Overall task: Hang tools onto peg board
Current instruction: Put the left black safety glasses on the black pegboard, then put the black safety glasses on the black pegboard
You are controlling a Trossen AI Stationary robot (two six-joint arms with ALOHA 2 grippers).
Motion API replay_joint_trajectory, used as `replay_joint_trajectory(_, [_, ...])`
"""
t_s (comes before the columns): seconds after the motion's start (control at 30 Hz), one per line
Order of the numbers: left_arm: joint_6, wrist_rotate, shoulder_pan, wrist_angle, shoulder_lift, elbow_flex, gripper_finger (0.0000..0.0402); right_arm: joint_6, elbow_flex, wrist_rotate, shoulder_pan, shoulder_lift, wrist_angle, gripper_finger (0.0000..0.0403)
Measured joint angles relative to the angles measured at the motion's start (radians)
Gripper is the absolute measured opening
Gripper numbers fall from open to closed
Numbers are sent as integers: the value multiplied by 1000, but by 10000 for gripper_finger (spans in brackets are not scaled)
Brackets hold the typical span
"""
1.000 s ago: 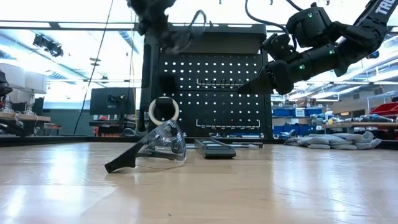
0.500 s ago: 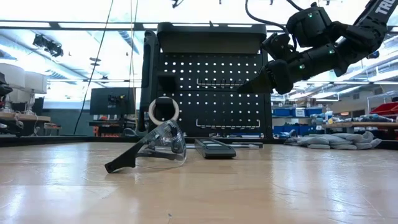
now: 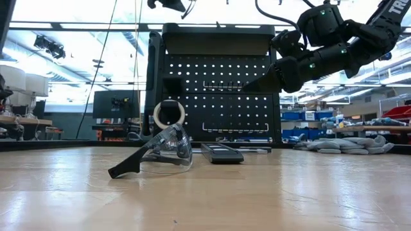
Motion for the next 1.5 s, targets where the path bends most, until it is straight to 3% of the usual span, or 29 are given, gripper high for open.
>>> replay_joint_trajectory(0.43, [139, -50, 92, -104, 182, 184, 0, 0, 0, 0, -2, 0, -1, 106])
replay_joint_trajectory(0.63, [224, -91, 89, -149, 183, 187, 10, -1, 0, 0, -5, 0, -8, 106])
replay_joint_trajectory(0.83, [251, -139, 83, -200, 178, 227, 43, 0, 0, -1, -20, 0, -22, 106])
replay_joint_trajectory(1.33, [254, -144, 71, -271, 162, 252, 99, 7, 0, -2, -28, 0, -32, 106])
replay_joint_trajectory(1.5, [357, -86, 36, -236, 121, 253, 99, 7, 0, -2, -28, 0, -33, 106])
